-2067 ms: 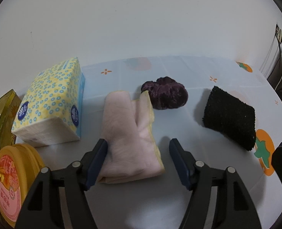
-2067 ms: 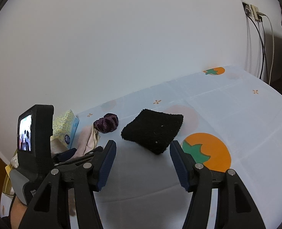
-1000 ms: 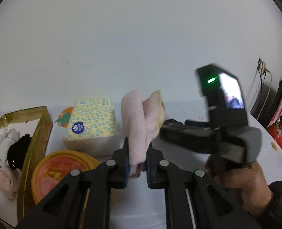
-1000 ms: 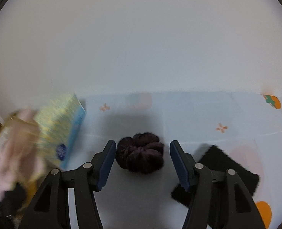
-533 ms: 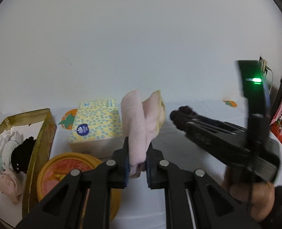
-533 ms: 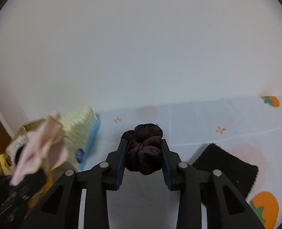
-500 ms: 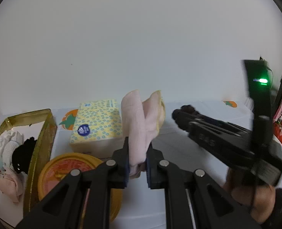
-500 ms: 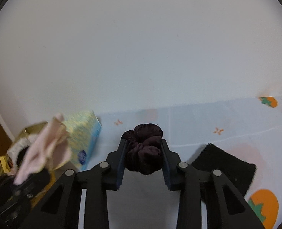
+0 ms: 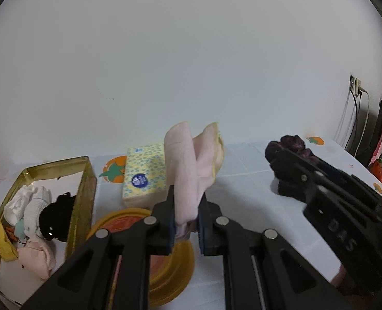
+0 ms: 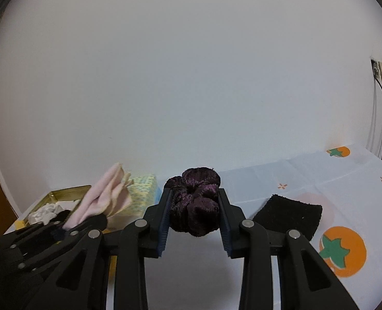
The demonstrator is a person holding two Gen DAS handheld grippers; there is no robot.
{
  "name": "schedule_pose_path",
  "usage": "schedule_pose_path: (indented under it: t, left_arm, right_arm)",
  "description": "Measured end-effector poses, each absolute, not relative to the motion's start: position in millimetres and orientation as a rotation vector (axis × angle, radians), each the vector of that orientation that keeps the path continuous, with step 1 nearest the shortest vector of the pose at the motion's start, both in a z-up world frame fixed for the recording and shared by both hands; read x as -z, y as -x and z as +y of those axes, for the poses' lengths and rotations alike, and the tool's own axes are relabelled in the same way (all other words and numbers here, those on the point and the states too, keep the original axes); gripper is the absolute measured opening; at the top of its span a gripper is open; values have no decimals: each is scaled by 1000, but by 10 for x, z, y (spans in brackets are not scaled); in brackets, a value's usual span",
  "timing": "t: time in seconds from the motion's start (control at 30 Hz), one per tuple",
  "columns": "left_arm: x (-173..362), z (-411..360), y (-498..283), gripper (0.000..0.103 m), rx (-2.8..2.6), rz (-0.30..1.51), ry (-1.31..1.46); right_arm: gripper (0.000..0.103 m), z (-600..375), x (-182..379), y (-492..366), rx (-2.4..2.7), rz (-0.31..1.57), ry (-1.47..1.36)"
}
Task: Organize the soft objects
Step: 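Carry the pink cloth with the left gripper while the right gripper carries the scrunchie over the tray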
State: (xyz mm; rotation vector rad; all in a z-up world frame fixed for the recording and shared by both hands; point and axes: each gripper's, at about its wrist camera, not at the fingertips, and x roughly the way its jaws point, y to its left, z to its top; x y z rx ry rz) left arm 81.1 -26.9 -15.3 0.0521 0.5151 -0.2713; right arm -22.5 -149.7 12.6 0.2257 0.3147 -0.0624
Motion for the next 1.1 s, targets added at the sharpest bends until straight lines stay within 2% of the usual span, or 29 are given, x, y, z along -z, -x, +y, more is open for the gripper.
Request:
schedule_pose_path:
  t: [0.4, 1.1]
  left_arm:
    - [106, 115, -732, 11, 252, 484, -45]
    - [12, 1175, -937, 11, 59, 489, 53]
  right_arm:
    - [36, -1135, -185, 386, 5, 327, -229]
    - [36, -126, -241, -104, -173, 355, -199]
